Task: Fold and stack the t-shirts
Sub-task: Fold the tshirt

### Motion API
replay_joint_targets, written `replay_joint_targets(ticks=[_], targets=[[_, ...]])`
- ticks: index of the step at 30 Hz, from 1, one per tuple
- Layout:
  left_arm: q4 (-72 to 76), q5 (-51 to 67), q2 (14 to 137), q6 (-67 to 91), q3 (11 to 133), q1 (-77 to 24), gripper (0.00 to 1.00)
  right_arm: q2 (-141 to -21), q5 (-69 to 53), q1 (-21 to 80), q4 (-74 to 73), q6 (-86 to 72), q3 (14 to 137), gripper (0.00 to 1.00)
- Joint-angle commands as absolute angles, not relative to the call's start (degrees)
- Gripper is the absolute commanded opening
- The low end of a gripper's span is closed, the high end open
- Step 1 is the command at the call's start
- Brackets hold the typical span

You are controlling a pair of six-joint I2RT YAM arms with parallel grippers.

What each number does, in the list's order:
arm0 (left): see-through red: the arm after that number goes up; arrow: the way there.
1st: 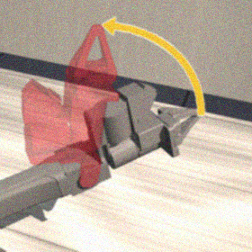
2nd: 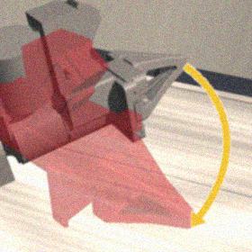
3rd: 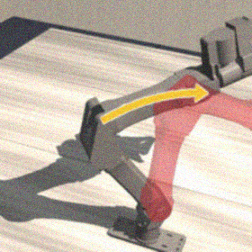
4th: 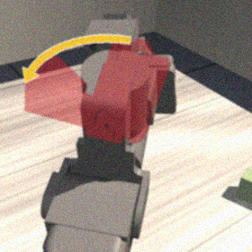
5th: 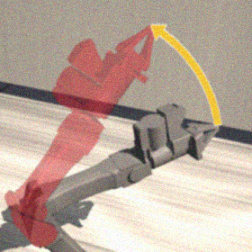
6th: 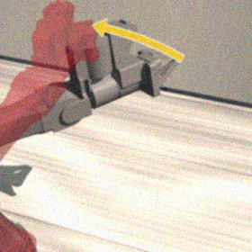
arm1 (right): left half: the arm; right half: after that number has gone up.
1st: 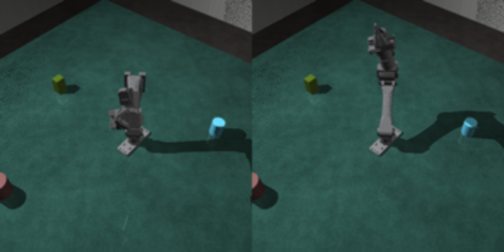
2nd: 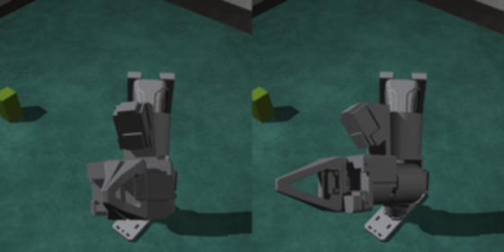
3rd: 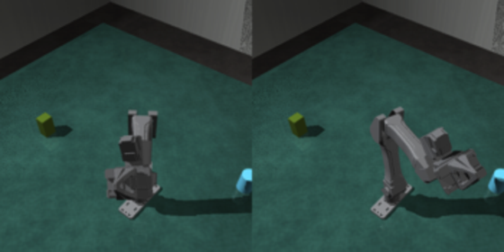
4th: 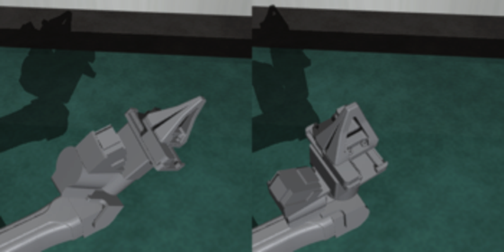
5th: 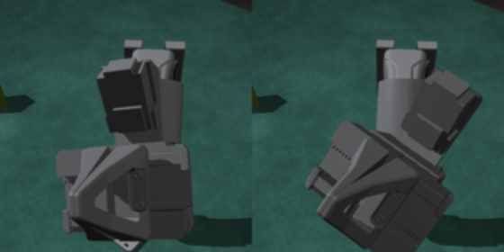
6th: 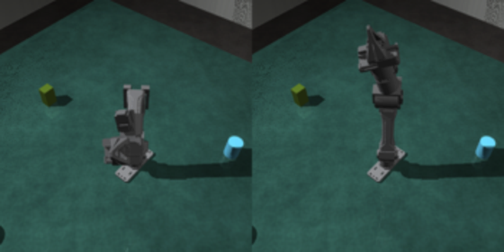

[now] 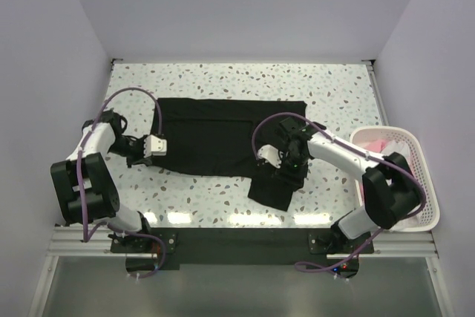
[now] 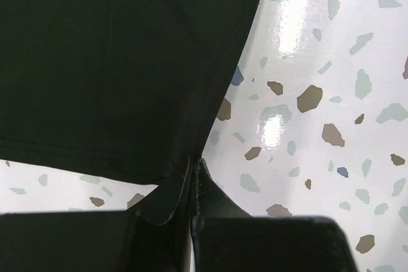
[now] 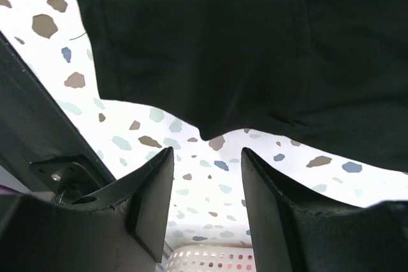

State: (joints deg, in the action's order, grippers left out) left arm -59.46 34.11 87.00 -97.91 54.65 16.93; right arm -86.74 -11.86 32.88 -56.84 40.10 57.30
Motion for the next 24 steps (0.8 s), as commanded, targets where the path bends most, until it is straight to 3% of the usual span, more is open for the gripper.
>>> replay_joint_targets(ticks=[1,6,9,12,13,14,24], targets=[[-59.9,35.6,84.8,-97.3,53.9,17.4,0.00,-87.8,-11.1,33.1,-52.1,37.6,55.9,0.50],[-59.2,35.0,84.5,-96.8,52.9,17.4,0.00,-89.6,-10.9,33.7,-50.2,37.4,54.8,0.48],[-58.6,35.0,84.5,-96.2,52.2,17.4,0.00,-90.7,-10.7,33.8,-49.6,37.2,54.9,0.37],[-57.7,35.2,84.5,-95.5,51.9,17.3,0.00,-91.7,-9.9,33.8,-49.0,36.7,55.3,0.23],[-57.7,35.3,84.6,-95.3,51.8,17.4,0.00,-91.7,-9.6,33.8,-49.0,36.6,55.3,0.06],[-57.6,35.3,84.7,-95.3,51.9,17.4,0.00,-91.5,-9.1,33.8,-49.1,36.6,55.4,0.00],[-60.7,36.7,85.9,-93.7,56.9,17.5,0.00,-85.6,-8.3,33.1,-56.5,38.5,62.8,0.00]])
